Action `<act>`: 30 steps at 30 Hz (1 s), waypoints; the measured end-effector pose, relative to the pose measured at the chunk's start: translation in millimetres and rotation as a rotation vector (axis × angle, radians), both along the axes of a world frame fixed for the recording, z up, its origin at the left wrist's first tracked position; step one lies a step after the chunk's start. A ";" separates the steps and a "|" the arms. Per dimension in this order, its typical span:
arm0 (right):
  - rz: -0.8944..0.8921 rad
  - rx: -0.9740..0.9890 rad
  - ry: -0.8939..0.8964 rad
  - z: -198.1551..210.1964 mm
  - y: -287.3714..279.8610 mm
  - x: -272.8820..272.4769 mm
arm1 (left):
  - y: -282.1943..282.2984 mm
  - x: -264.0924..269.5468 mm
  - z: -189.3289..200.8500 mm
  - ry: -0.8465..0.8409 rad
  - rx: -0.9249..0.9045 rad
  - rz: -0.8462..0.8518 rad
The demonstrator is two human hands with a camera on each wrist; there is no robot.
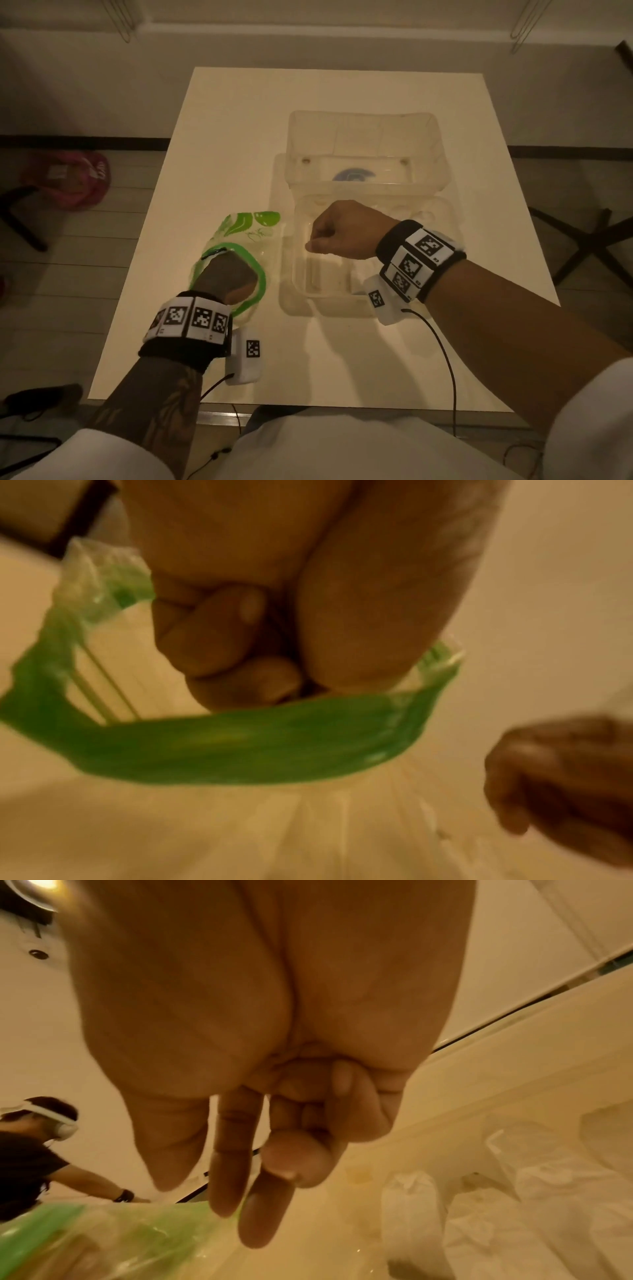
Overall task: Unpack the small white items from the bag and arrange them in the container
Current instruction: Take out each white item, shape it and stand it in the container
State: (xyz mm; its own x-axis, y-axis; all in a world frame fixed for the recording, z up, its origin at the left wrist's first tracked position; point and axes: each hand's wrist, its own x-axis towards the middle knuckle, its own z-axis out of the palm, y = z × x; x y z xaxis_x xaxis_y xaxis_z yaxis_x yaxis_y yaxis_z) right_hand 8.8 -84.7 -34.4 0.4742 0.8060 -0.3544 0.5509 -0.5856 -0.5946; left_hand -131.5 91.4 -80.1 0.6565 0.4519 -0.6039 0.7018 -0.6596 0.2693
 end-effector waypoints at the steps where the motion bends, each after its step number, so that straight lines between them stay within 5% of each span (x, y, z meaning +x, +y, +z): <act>1: 0.014 -0.007 -0.002 1.7 2.3 -3.6 | -2.2 -0.5 1.8 -0.039 0.003 -0.005; 10: 0.124 0.000 -0.044 1.9 20.8 -25.3 | -21.9 -3.6 21.1 -0.074 -0.043 -0.066; 13: 0.111 0.016 -0.036 6.3 15.0 -19.0 | -24.6 -11.9 44.3 -0.268 -0.264 -0.022; 16: 0.052 0.106 0.073 21.5 8.9 -12.4 | -32.4 -10.6 55.8 -0.506 -0.640 0.225; 19: -0.024 0.153 0.146 36.7 1.0 -5.9 | -45.5 -0.6 55.1 -0.634 -0.776 0.273; 30: -0.069 0.157 -0.040 77.6 -34.7 14.0 | -78.9 22.0 53.9 -0.696 -0.719 0.162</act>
